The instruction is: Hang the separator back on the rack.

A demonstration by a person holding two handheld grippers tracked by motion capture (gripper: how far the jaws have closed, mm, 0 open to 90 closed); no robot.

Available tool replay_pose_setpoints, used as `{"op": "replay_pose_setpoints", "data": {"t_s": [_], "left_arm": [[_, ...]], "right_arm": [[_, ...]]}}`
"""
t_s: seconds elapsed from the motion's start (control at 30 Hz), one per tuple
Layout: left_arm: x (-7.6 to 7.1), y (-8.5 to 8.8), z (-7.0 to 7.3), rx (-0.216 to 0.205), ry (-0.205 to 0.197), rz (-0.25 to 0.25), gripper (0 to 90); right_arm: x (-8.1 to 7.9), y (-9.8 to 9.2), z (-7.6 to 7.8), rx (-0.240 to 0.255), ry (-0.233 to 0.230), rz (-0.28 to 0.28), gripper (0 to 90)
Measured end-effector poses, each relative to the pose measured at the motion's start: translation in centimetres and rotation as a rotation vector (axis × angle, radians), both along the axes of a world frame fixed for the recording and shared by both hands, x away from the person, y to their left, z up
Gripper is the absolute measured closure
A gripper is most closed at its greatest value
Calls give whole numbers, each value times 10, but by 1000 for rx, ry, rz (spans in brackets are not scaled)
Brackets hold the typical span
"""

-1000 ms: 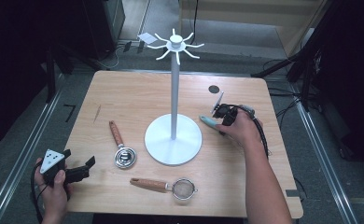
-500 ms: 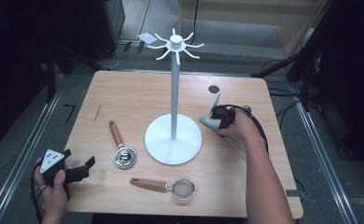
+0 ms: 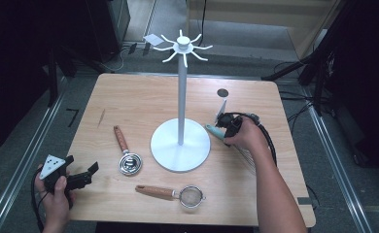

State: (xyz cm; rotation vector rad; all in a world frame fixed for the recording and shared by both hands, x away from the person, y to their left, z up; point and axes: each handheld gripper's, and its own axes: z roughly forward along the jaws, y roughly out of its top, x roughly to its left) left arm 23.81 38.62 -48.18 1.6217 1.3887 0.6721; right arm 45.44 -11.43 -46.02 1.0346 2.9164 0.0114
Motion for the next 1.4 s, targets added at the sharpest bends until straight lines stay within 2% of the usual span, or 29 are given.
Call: {"op": "replay_pose_setpoints", "data": {"t_s": [0.07, 0.1, 0.13, 0.2, 0.33, 0.43, 0.47, 0.6, 0.63, 0.67, 0.7, 0.73, 0.77, 0.83, 0.87, 0.9, 0.97, 1.0, 1.07, 1.1, 1.17, 1.2, 1.3, 1.37, 1.4], "left_arm": [[0, 0, 0, -1, 1, 1, 0], [0, 0, 0, -1, 1, 0, 0], [0, 0, 0, -4, -1, 0, 0], [0, 1, 0, -7, -2, 0, 0], [0, 1, 0, -8, -2, 0, 0], [0, 1, 0, -8, -1, 0, 0], [0, 1, 0, -10, -1, 1, 0], [0, 1, 0, -9, -2, 2, 0], [0, 1, 0, -9, -2, 2, 0], [0, 1, 0, -7, 0, 1, 0], [0, 1, 0, -7, 0, 1, 0], [0, 1, 0, -6, 0, 1, 0], [0, 1, 0, -7, 0, 1, 0], [0, 1, 0, -6, 1, 1, 0], [0, 1, 0, -4, 1, 2, 0], [0, 0, 0, -3, 1, 2, 0], [0, 0, 0, -4, 0, 2, 0], [0, 0, 0, -4, 0, 2, 0], [0, 0, 0, -4, 1, 2, 0], [0, 0, 0, -4, 1, 2, 0], [0, 0, 0, -3, 0, 1, 0], [0, 0, 0, -4, 0, 2, 0], [0, 0, 0, -3, 0, 1, 0], [0, 0, 0, -2, 2, 0, 0], [0, 0, 0, -1, 2, 0, 0]], "right_arm": [[-1, -1, 0, 3, -6, -8, 712], [-2, -4, 1, 14, -23, -47, 712], [-3, -9, 4, 32, -32, -64, 712], [-5, -11, 6, 41, -41, -69, 712], [-14, -21, 23, 128, -103, -105, 712], [-19, -25, 29, 151, -123, -105, 712], [-23, -29, 34, 190, -150, -111, 712], [-33, -36, 44, 277, -203, -131, 712], [-33, -36, 44, 277, -203, -131, 712], [-37, -38, 46, 297, -221, -128, 712], [-46, -43, 53, 363, -265, -135, 712], [-46, -43, 53, 363, -265, -135, 712], [-54, -47, 57, 425, -304, -150, 712], [-61, -51, 62, 466, -342, -155, 712], [-61, -51, 62, 466, -342, -155, 712], [-69, -54, 67, 525, -380, -177, 712], [-74, -56, 71, 568, -410, -179, 712], [-74, -56, 71, 568, -410, -179, 712], [-84, -58, 78, 622, -458, -187, 712], [-84, -58, 78, 622, -458, -187, 712], [-88, -59, 82, 656, -481, -185, 712], [-92, -59, 87, 693, -503, -186, 712], [-96, -59, 90, 719, -521, -180, 712], [-100, -57, 94, 745, -547, -173, 712], [-103, -55, 98, 768, -573, -165, 712]]}}
